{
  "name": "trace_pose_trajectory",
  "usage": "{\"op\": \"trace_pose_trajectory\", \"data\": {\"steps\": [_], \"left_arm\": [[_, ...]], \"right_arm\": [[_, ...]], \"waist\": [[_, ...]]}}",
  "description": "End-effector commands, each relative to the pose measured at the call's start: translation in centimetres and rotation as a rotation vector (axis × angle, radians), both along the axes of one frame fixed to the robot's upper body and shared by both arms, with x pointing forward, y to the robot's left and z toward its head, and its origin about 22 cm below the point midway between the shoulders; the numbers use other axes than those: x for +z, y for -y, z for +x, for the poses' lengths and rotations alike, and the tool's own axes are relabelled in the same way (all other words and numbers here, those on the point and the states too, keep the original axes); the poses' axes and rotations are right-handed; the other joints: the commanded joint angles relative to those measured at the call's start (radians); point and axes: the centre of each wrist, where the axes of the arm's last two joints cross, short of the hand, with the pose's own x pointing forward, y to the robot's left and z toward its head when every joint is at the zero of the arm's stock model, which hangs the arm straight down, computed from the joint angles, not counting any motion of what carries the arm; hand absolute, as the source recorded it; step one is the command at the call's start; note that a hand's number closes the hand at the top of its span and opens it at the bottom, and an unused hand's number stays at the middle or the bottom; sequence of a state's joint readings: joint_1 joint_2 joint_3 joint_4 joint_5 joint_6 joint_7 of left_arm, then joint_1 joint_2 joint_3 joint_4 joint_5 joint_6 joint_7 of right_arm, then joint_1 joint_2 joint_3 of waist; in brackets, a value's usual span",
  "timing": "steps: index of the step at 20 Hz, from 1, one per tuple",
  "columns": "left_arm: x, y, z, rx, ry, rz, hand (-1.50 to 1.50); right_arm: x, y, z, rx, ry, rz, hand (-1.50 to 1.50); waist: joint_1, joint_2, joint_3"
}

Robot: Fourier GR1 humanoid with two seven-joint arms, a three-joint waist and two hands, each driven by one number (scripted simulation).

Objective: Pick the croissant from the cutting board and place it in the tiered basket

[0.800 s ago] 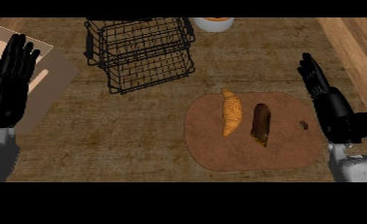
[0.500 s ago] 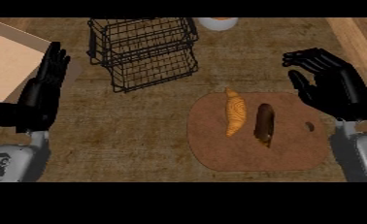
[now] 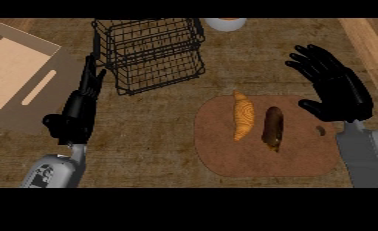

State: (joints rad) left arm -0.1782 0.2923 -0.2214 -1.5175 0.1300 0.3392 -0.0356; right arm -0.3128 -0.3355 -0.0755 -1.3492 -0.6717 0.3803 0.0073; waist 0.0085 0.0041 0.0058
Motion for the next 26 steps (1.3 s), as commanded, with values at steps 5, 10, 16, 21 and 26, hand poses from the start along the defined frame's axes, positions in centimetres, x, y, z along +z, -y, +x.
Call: {"op": "trace_pose_trajectory", "data": {"steps": [5,10,16,21,26], "left_arm": [[-0.3,2.0,-1.0,-0.003,-0.036,0.006,0.0],[-1.3,2.7,-1.6,-0.002,-0.044,-0.001,0.0],[0.5,3.5,0.2,-0.017,-0.028,0.024,0.0],[-0.9,1.1,-1.1,-0.026,-0.052,0.006,0.0],[-0.2,2.8,0.8,-0.019,-0.024,0.01,0.0]], "right_arm": [[7.3,7.3,-1.4,0.19,0.157,-0.4,-1.5],[16.1,5.3,-1.7,0.266,0.273,-0.933,-1.5],[19.9,-1.4,-3.7,0.288,0.4,-1.335,-1.5],[18.5,-7.8,-4.8,0.288,0.349,-1.481,-1.5],[18.4,-12.8,-4.1,0.316,0.318,-1.55,-1.5]], "waist": [[-0.022,-0.01,-0.006],[-0.019,-0.015,-0.009],[-0.017,-0.009,-0.008],[0.005,-0.007,-0.009],[0.001,-0.002,-0.008]]}}
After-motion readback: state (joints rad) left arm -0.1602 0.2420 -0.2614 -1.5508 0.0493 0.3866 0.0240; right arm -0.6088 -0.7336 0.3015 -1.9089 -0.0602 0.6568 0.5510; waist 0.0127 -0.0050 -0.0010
